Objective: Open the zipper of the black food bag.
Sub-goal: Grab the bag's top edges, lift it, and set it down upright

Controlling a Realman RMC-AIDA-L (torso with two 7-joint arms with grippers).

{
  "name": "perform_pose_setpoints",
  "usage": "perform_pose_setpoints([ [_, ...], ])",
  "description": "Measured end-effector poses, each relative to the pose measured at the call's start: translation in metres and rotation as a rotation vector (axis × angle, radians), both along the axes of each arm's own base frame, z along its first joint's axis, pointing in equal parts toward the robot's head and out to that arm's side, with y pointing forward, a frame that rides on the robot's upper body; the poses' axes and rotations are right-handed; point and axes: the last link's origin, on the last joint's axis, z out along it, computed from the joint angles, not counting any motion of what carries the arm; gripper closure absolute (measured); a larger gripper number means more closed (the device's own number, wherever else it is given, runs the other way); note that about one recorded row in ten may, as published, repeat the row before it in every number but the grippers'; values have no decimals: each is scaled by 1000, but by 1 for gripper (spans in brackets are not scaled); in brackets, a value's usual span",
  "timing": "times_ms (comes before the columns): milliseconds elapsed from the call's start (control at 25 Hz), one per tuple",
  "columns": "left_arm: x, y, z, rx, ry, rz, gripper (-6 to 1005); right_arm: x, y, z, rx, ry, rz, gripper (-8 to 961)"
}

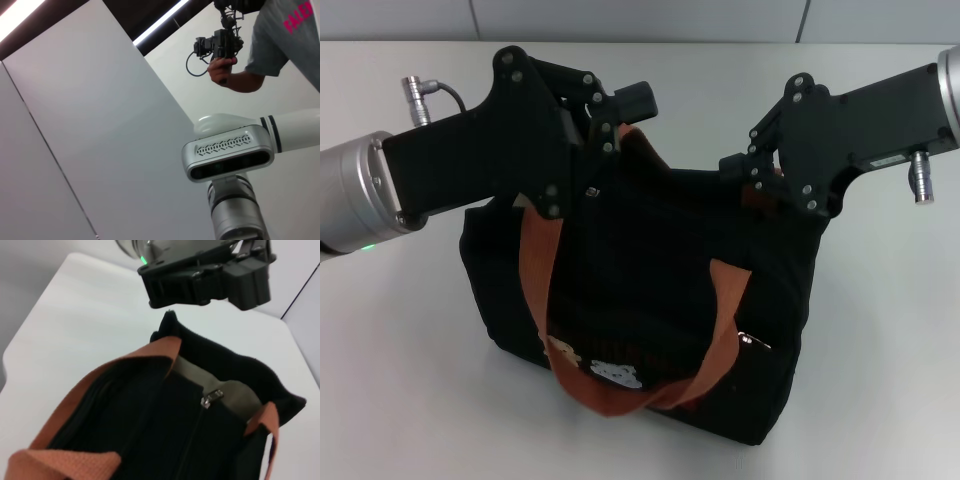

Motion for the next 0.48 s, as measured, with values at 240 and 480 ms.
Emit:
perform_pose_setpoints([
  [240, -22, -13, 8, 37, -43, 88, 1000, 3, 2, 12, 15, 83, -38, 954],
  [480, -72, -52, 20, 107, -105, 296, 1001, 20, 5, 20, 36, 153, -110, 953],
])
